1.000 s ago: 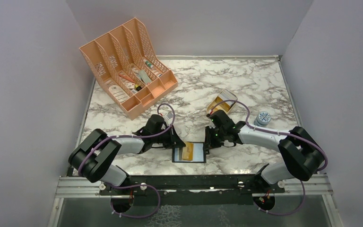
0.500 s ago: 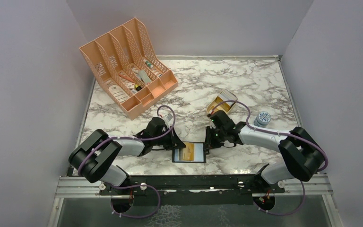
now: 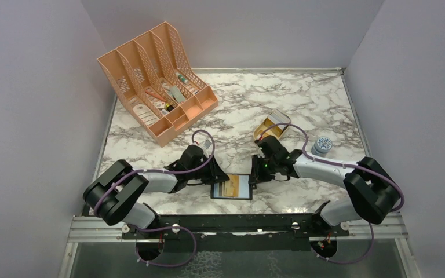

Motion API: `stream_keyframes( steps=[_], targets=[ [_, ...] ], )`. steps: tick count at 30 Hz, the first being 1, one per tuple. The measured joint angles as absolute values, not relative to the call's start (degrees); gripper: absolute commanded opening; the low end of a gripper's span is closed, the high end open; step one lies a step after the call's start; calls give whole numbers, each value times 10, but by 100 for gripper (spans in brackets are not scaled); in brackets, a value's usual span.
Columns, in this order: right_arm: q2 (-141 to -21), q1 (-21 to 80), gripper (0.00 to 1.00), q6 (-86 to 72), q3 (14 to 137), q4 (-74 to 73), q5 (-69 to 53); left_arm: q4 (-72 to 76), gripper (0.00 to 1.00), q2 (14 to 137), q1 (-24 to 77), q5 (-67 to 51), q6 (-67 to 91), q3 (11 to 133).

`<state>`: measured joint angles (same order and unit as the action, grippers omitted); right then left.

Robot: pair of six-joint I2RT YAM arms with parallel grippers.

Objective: Put the credit cards into the card holder
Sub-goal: Insert the credit card into the card holder.

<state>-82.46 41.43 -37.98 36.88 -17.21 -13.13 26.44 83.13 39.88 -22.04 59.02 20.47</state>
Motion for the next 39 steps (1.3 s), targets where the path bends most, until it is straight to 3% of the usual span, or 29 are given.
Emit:
stream_keyframes(
  steps=[4, 11, 20, 39],
  targets=[
    [-802, 420, 27, -383, 369, -190, -129, 261, 42, 819, 399, -218, 598, 204],
    [-762, 439, 30, -393, 369, -201, -129, 227, 49, 792, 399, -214, 593, 208],
    [-769, 457, 26, -406, 369, -202, -125, 143, 51, 750, 406, -195, 582, 221],
    [-792, 461, 21, -414, 353, -189, -116, 177, 51, 789, 458, -194, 609, 229]
  ],
)
